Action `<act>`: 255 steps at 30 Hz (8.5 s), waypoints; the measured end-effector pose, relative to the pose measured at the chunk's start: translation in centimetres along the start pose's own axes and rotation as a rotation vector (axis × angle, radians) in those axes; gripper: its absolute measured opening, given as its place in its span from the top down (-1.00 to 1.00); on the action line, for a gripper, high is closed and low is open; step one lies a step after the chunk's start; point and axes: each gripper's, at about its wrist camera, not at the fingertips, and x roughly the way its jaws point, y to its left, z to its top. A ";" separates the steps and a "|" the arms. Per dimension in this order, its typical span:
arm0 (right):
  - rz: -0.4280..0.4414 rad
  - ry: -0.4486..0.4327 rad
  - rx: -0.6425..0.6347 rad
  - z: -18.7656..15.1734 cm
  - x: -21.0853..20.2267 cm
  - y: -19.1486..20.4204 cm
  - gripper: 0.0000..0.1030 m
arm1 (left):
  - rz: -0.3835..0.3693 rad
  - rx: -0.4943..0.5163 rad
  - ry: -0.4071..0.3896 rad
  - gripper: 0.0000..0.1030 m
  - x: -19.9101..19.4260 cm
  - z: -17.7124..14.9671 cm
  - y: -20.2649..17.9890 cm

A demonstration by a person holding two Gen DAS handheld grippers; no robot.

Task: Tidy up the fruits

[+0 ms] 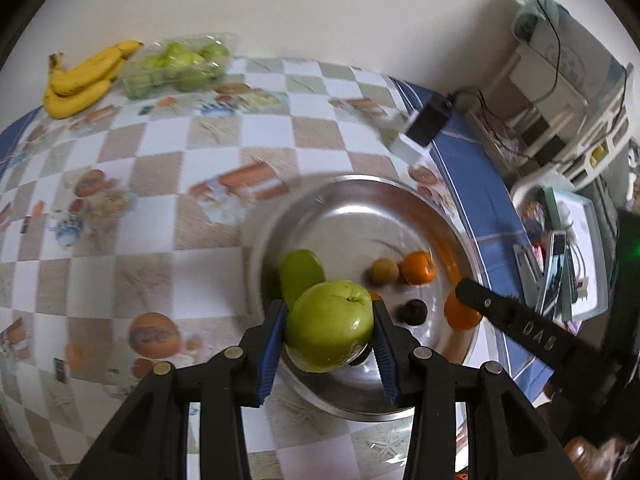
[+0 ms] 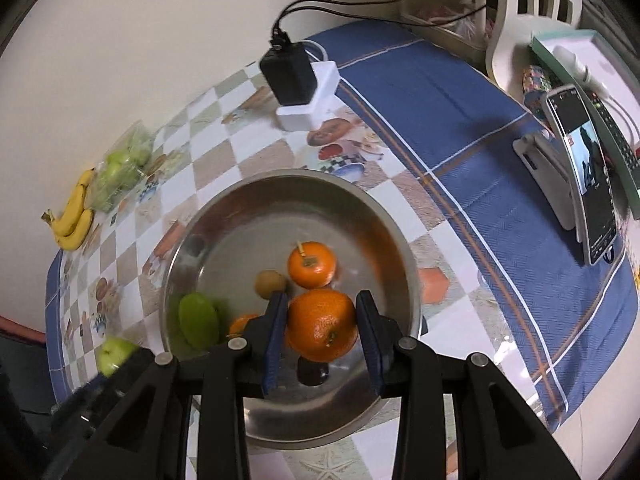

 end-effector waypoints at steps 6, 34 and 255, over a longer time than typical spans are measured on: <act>-0.003 0.008 -0.041 0.2 0.9 0.8 0.28 | 0.013 0.027 0.017 0.14 1.5 -0.1 -0.3; -0.010 0.014 -0.135 -0.1 3.1 3.2 0.27 | -0.005 0.082 0.050 0.14 3.9 -0.5 -1.1; -0.065 -0.049 -0.399 -10.2 -5.6 5.3 -0.99 | 0.553 -0.116 -0.019 -1.00 -8.9 -9.0 10.7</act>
